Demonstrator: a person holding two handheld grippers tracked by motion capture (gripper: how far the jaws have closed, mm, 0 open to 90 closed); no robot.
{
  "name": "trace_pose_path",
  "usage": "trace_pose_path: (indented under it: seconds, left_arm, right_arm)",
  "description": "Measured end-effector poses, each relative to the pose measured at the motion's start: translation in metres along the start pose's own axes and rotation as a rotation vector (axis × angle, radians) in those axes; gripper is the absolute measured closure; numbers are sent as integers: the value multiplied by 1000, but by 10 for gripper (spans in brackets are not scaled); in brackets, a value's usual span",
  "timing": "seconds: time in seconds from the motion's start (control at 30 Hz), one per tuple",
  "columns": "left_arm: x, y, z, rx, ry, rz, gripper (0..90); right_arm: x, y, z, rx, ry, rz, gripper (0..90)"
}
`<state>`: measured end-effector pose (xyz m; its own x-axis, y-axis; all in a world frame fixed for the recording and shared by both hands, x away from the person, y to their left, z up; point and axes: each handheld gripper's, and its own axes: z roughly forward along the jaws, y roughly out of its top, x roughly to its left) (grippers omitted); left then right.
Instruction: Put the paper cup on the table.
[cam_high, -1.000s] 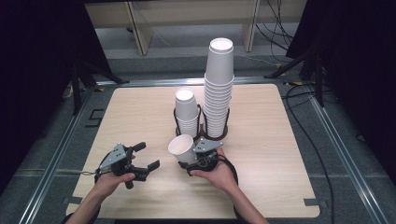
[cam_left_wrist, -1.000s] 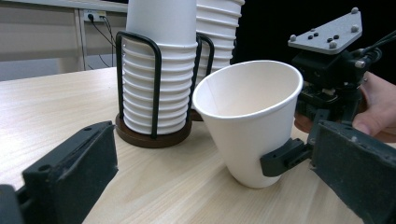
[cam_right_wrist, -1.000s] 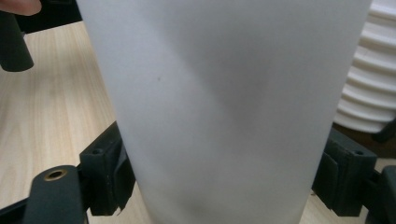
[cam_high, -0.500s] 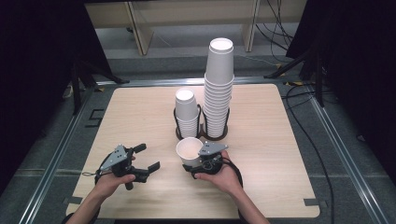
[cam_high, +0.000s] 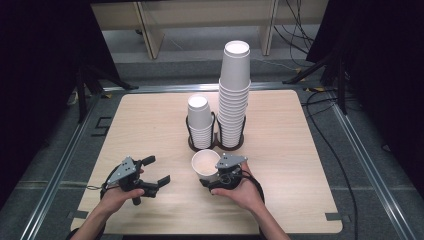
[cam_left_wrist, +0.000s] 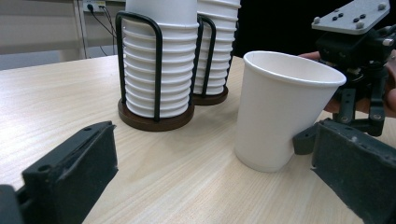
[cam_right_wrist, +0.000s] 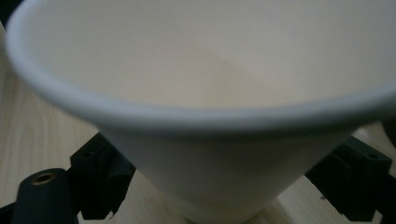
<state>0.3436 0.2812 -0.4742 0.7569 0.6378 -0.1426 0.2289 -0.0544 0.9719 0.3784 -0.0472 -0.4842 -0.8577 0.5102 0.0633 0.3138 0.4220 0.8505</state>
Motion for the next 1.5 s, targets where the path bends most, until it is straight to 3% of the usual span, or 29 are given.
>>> trace_pose_path:
  seconds: [0.17,0.2,0.47,0.57,0.9,0.97,1.07,1.1,1.17,1.2,1.23,1.27,1.4,1.43,1.47,1.5]
  left_arm:
    - [1,-2,1,-17,-12,-2,0]
    - [1,-1,-1,4,3,0,0]
    - [3,-4,-1,-13,9,5,0]
    - [3,-5,-2,4,25,18,0]
    - [4,-9,0,-20,29,21,0]
    - [3,-9,-1,-2,40,25,0]
    - [3,-10,0,-23,33,24,0]
    - [3,-9,-1,-2,43,30,0]
    - [3,-10,-1,-4,44,30,0]
    - [4,-10,-1,-9,44,34,0]
    - [4,-11,0,-18,41,36,0]
    - [4,-11,-1,2,52,41,0]
    - [5,-13,2,-18,37,41,0]
    - [4,-13,2,-14,39,44,0]
    - [4,-12,1,6,49,47,0]
    - [4,-13,1,7,48,48,0]
  right_arm:
    - [-1,-4,-8,-19,10,5,150]
    - [-1,-4,-11,-12,2,10,150]
    - [-1,-13,-26,-23,-8,30,150]
    - [-2,-16,-33,-26,-21,35,150]
    - [-7,-27,-58,-84,-101,68,151]
    - [-8,-30,-64,-92,-118,77,151]
    - [-10,-34,-73,-102,-139,84,152]
    - [-11,-36,-76,-106,-160,74,152]
    - [-10,-41,-82,-105,-164,117,152]
    - [-12,-44,-85,-111,-170,115,152]
    - [-12,-46,-88,-129,-194,110,152]
    - [-12,-48,-90,-124,-187,134,152]
    - [-13,-54,-98,-161,-239,118,152]
    - [-11,-55,-99,-170,-244,148,152]
    - [-13,-57,-100,-182,-253,128,153]
    - [-12,-58,-100,-199,-257,150,153]
